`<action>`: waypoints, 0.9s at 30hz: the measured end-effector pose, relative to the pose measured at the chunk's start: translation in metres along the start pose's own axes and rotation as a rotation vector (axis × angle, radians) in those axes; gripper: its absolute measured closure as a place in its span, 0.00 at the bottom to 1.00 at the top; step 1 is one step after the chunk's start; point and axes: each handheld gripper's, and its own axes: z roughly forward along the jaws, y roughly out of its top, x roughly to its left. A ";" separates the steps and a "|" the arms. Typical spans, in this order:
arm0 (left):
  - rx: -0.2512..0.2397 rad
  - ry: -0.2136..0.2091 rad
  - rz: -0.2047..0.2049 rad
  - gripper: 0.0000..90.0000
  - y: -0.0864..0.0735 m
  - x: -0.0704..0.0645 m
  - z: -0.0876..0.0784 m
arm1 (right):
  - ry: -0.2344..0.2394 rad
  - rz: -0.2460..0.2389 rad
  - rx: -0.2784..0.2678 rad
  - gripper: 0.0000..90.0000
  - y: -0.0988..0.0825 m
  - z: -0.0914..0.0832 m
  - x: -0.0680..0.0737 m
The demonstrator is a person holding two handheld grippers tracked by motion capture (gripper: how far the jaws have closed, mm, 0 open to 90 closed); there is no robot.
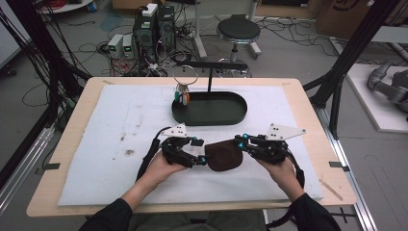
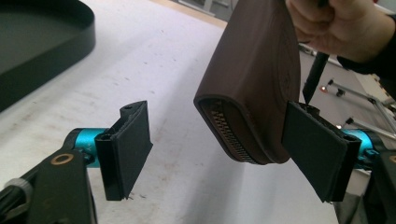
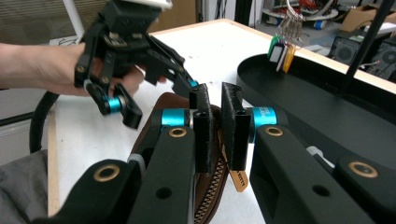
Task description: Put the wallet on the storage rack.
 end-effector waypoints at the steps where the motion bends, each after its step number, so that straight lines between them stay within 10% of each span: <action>1: 0.008 -0.022 -0.007 0.27 -0.001 0.000 0.003 | 0.002 -0.002 -0.004 0.94 0.000 0.000 0.001; 8: 0.054 -0.112 0.027 0.42 -0.001 -0.005 0.013 | 0.023 -0.015 -0.010 0.94 0.002 0.001 0.004; 16: -0.025 -0.116 0.062 0.70 0.004 -0.006 -0.003 | 0.026 -0.015 -0.036 0.94 0.001 -0.004 0.000; 27: -0.025 -0.095 0.176 0.75 0.018 -0.014 -0.022 | 0.049 -0.022 -0.069 0.79 0.001 -0.007 -0.001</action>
